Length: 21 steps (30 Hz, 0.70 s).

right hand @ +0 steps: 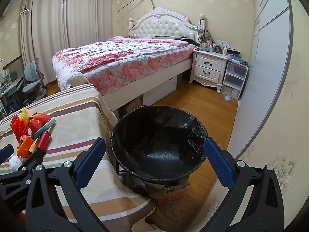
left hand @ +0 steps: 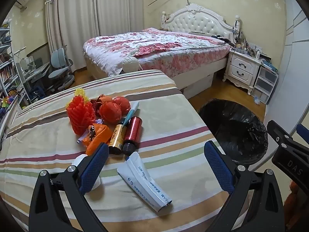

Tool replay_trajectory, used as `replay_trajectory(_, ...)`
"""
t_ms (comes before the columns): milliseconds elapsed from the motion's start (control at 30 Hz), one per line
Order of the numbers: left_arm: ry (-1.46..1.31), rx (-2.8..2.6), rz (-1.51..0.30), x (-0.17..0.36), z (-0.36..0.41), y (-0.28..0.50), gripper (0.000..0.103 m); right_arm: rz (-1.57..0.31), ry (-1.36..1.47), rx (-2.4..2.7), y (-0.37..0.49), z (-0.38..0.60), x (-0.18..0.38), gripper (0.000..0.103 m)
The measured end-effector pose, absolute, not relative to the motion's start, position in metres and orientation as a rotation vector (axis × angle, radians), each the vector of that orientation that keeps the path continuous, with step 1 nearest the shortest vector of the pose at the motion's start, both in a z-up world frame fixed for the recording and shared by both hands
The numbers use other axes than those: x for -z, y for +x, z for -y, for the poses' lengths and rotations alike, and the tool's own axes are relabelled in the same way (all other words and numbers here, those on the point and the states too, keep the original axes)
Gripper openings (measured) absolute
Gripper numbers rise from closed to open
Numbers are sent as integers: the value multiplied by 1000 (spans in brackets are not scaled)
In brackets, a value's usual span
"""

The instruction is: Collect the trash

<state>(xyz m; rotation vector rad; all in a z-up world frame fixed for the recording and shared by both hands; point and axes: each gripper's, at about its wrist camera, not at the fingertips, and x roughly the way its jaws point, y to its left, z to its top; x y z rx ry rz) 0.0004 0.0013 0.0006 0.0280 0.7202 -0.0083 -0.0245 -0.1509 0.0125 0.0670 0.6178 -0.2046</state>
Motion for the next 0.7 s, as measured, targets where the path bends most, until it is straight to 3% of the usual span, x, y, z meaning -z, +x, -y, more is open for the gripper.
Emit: replay_trajectory(700, 30, 1, -718, -4, -1, 1, 96, -621, 66, 207, -26, 152, -15, 99)
